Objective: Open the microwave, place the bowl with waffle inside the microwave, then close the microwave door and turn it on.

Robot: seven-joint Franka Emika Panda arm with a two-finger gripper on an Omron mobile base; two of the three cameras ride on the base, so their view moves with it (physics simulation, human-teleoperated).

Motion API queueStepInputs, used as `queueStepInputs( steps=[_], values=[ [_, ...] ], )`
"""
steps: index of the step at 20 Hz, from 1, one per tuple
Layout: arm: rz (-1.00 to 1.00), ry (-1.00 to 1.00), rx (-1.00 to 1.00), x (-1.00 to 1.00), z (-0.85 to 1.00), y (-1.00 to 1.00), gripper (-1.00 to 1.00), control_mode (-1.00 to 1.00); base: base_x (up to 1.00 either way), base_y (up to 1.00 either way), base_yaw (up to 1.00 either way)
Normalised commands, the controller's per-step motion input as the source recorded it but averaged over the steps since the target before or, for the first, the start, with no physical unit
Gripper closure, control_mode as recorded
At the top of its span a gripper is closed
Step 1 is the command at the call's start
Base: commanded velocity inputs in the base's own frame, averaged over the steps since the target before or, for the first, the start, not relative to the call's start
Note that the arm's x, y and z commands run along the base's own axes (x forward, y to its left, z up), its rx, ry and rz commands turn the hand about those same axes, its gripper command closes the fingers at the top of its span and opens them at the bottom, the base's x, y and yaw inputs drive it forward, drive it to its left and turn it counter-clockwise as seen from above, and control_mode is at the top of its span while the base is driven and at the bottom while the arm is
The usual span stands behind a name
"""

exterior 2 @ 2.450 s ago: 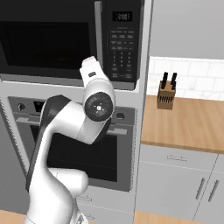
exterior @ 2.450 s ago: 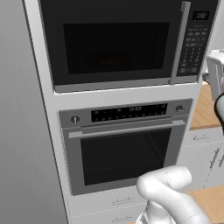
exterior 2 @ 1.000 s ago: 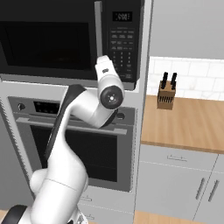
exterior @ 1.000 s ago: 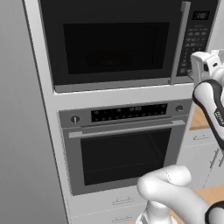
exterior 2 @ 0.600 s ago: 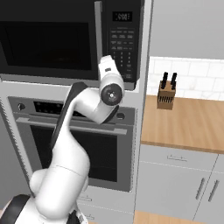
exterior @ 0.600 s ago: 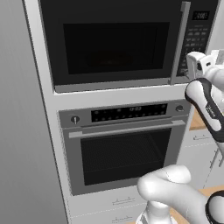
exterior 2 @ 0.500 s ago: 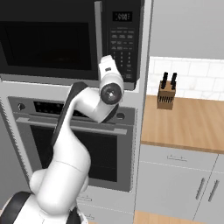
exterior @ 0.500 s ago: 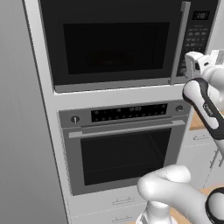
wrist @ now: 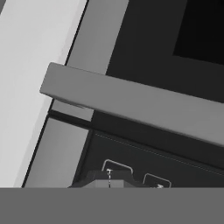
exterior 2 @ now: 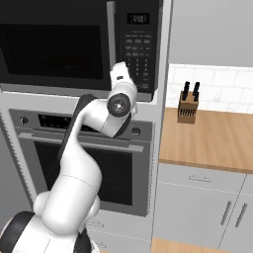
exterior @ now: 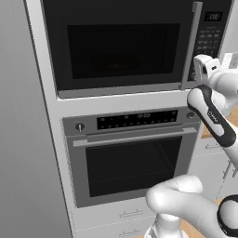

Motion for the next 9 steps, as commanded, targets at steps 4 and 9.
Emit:
queueStepInputs(
  steps=[4, 9],
  values=[
    [-0.05, 0.00, 0.00, 0.54, -0.14, -0.21, 1.00, -1.00, 0.00, 0.00, 0.00],
    [-0.06, 0.03, 0.00, 0.62, -0.17, -0.28, 1.00, -1.00, 0.00, 0.00, 0.00]
  ],
)
